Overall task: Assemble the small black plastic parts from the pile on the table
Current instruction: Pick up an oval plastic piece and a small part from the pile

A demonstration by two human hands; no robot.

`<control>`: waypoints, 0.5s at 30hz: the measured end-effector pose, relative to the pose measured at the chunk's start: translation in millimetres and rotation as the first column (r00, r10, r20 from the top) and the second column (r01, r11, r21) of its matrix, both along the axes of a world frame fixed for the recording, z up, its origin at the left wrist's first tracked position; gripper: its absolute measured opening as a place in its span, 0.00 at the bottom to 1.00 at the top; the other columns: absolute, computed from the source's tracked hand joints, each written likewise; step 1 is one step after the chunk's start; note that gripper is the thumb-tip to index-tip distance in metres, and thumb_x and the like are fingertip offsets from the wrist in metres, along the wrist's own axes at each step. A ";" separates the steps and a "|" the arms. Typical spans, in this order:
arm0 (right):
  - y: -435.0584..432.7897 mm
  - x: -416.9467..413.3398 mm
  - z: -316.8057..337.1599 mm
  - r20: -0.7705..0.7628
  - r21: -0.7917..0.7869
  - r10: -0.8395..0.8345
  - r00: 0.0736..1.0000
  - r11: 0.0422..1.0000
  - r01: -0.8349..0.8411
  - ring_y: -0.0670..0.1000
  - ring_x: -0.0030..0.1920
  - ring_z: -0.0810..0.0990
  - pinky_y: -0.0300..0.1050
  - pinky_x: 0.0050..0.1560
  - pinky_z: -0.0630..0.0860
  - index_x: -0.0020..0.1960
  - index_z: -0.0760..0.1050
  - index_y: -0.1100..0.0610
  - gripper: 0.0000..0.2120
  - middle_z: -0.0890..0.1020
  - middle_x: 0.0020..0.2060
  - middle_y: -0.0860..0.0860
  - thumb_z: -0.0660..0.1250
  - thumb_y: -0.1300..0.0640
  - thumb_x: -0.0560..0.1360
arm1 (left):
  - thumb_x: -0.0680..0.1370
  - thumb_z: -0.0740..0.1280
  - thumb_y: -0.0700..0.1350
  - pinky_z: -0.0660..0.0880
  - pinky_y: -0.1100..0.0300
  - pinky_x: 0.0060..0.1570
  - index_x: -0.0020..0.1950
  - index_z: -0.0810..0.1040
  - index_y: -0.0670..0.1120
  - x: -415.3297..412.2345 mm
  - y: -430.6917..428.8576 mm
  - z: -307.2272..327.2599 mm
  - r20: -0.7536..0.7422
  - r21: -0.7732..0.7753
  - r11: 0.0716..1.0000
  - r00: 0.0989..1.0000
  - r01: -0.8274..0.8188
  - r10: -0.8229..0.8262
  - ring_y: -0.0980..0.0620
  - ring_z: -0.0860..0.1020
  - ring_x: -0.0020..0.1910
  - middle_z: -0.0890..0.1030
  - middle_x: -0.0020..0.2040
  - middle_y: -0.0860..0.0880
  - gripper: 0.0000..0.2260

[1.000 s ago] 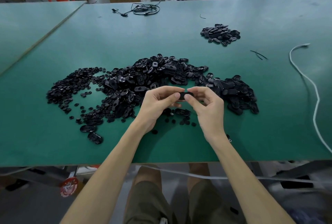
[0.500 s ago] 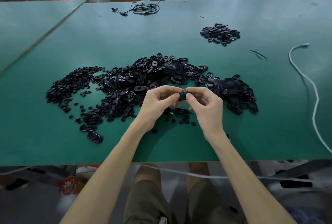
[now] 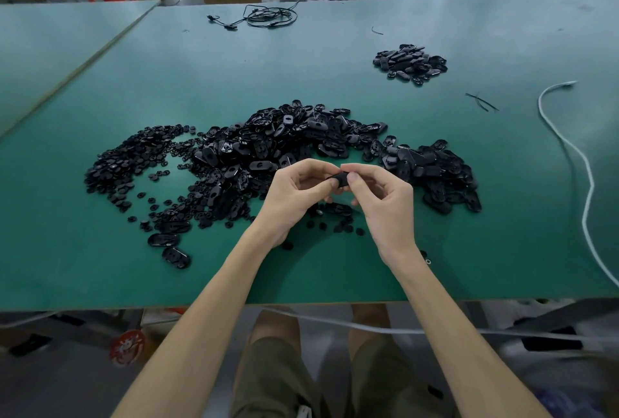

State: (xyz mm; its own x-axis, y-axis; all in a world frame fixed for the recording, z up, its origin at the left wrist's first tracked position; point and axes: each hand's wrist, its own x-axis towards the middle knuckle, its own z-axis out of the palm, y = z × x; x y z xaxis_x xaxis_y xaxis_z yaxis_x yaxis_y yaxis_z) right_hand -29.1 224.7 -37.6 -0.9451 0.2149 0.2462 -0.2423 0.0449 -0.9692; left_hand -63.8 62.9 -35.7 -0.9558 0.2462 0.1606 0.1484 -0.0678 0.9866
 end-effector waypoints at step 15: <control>0.4 2.6 3.2 -0.027 -0.080 0.039 0.999 0.996 -0.041 0.49 0.43 0.88 0.35 0.41 0.79 0.51 0.85 0.56 0.05 0.88 0.43 0.51 0.74 0.64 0.78 | 0.78 0.73 0.34 0.80 0.60 0.47 0.55 0.83 0.39 0.9 -2.2 1.2 0.007 -0.040 0.999 1.000 0.003 -0.002 0.51 0.82 0.41 0.86 0.46 0.46 0.06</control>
